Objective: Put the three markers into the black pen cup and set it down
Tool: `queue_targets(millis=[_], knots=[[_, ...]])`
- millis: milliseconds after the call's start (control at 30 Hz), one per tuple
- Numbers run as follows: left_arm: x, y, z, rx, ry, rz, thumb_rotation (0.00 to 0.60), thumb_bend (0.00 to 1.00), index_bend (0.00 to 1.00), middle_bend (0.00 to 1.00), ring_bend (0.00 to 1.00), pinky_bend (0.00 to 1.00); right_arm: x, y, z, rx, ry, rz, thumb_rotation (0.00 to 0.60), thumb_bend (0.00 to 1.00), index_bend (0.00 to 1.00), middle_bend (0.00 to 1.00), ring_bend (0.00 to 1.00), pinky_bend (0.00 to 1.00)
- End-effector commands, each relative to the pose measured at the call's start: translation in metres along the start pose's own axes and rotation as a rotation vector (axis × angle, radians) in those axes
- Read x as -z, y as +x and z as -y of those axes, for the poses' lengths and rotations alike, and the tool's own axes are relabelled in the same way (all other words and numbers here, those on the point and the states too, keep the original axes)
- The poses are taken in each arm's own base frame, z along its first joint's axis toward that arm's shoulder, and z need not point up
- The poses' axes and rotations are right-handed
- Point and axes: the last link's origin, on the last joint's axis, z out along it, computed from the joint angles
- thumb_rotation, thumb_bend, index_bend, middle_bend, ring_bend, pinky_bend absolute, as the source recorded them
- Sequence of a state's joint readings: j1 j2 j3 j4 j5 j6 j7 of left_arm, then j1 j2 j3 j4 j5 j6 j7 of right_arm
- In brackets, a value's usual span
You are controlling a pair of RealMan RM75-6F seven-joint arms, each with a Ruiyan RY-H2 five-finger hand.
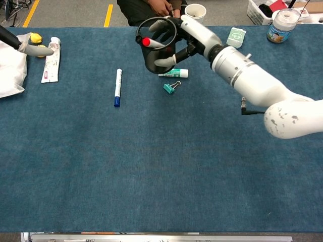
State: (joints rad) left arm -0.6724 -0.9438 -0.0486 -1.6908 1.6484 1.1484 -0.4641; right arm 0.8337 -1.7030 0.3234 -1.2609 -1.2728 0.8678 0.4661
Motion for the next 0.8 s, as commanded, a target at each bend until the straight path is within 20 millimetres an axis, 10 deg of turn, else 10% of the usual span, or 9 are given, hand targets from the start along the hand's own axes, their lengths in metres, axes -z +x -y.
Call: queue_targets(millis=[33,800], knots=[[0.004,-0.001,0.012,-0.051,0.032,0.008,0.600,0.17,0.05,0.00,0.00,0.04,0.017,0.022,-0.007,0.003,-0.018,-0.027,0.600,0.16,0.39,0.35,0.28,0.30],[-0.019,-0.058,0.060,-0.194,-0.023,0.104,0.600,0.17,0.32,0.05,0.00,0.05,0.095,0.096,-0.018,-0.078,-0.074,-0.099,0.600,0.16,0.39,0.35,0.28,0.30]])
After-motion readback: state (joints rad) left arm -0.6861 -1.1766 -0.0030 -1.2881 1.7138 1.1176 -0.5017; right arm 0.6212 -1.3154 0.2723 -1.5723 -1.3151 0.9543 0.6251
